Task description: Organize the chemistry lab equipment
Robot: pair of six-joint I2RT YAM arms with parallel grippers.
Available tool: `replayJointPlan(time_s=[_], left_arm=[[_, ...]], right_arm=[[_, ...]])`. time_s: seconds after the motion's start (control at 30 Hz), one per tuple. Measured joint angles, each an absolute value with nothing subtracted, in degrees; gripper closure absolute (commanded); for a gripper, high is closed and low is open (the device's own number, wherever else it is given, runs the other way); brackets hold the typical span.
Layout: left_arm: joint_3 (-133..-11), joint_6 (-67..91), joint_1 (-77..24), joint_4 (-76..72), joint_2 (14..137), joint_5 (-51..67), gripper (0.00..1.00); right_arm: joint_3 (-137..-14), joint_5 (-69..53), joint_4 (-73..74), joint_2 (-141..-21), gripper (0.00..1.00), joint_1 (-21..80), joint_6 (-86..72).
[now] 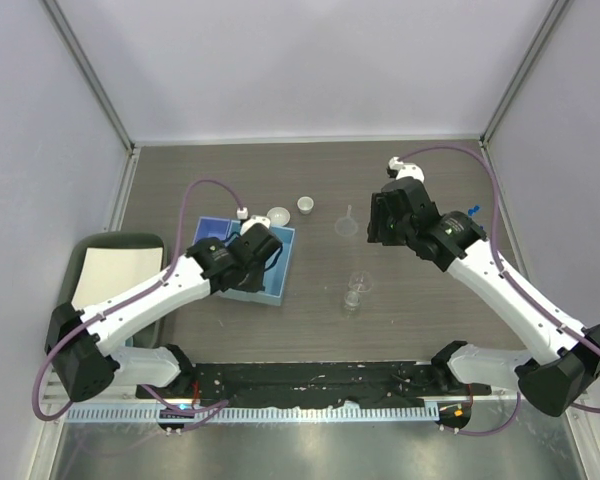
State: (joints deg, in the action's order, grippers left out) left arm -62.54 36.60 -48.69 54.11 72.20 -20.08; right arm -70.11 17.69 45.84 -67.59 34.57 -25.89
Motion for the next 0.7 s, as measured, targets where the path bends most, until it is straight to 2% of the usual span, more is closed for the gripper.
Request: replayJointPlan(time_s=[0.27, 0.7], left_arm=[[-54.52, 42.24, -49.5, 52.27, 72.1, -20.23, 1.0], [-49.36, 47.51, -51.11, 45.45, 73.58, -19.2, 1.0]], right_arm=[[-69.36, 17.12, 46.44, -68.49, 0.47, 35.92, -26.06], [-69.43, 16.86, 45.95, -74.22, 0.48, 35.92, -25.3]])
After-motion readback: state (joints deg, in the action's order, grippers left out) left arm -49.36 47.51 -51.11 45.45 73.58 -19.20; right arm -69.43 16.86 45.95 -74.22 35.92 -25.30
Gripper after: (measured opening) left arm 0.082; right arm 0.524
